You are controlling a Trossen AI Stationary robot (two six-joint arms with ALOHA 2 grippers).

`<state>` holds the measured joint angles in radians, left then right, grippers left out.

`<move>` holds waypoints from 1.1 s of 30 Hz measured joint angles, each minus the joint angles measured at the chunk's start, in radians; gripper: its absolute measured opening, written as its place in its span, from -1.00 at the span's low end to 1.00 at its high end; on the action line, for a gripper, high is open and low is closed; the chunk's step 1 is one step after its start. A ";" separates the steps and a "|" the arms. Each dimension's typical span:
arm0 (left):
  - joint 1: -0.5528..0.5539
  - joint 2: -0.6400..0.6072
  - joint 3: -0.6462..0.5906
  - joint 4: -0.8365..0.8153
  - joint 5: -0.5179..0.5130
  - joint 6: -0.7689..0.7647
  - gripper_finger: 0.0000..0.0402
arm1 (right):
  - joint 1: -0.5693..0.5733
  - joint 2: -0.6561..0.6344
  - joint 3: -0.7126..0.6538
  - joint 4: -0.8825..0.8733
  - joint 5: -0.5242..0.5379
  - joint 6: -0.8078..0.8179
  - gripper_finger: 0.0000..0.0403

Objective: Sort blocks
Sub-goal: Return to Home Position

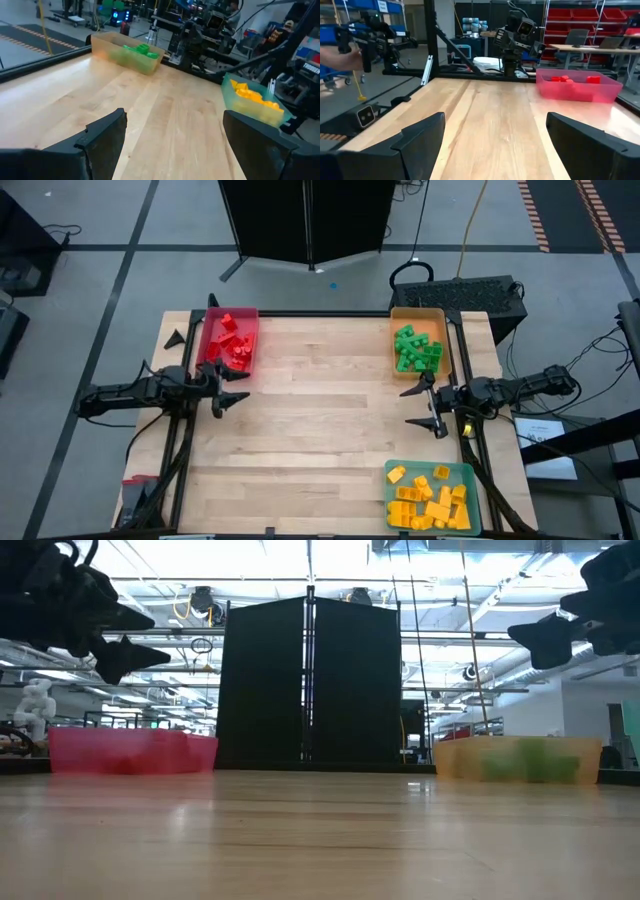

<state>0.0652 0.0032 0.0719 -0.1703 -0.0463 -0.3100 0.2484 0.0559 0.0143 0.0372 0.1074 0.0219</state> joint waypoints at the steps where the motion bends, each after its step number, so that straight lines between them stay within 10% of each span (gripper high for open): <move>1: 0.000 0.000 0.000 0.000 0.000 0.006 0.65 | 0.000 0.000 0.000 0.000 0.000 -0.008 0.70; 33: 0.000 0.000 0.000 -0.002 -0.003 0.003 0.65 | 0.000 0.000 0.000 -0.003 -0.005 0.150 0.70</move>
<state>0.0651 0.0032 0.0719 -0.1726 -0.0498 -0.3069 0.2485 0.0563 0.0147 0.0338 0.1024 0.1719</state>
